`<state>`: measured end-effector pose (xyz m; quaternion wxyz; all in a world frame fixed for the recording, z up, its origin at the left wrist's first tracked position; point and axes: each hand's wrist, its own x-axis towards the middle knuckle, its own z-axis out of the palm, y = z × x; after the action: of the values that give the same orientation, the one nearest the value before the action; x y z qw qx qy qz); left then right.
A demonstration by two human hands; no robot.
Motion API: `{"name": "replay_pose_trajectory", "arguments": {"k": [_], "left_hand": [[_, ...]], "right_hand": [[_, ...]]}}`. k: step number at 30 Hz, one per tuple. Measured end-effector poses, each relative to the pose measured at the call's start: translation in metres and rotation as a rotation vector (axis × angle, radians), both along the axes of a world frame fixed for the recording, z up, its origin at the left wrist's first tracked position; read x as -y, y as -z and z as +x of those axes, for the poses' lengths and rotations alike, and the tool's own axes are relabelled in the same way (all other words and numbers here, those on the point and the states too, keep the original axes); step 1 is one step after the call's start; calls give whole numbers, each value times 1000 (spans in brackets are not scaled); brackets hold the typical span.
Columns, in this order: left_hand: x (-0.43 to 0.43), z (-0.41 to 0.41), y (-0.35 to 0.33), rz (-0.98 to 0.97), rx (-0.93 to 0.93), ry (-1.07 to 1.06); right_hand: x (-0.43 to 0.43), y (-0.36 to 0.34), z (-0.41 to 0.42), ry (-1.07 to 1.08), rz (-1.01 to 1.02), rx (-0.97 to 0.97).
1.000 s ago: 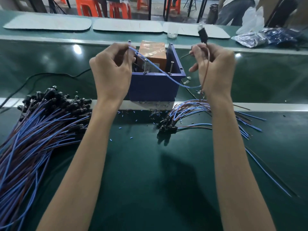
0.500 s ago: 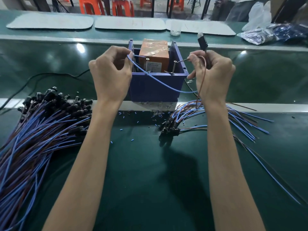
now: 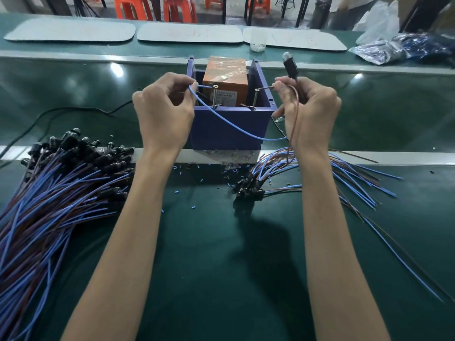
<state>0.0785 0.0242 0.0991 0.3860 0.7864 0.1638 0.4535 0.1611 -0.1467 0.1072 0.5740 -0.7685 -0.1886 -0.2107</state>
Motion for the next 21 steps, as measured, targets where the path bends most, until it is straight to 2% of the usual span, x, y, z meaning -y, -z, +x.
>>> {"name": "replay_pose_trajectory", "arguments": {"k": [21], "left_hand": [[-2, 0, 3, -91, -44, 16]], "right_hand": [[0, 3, 3, 57, -4, -14]]}}
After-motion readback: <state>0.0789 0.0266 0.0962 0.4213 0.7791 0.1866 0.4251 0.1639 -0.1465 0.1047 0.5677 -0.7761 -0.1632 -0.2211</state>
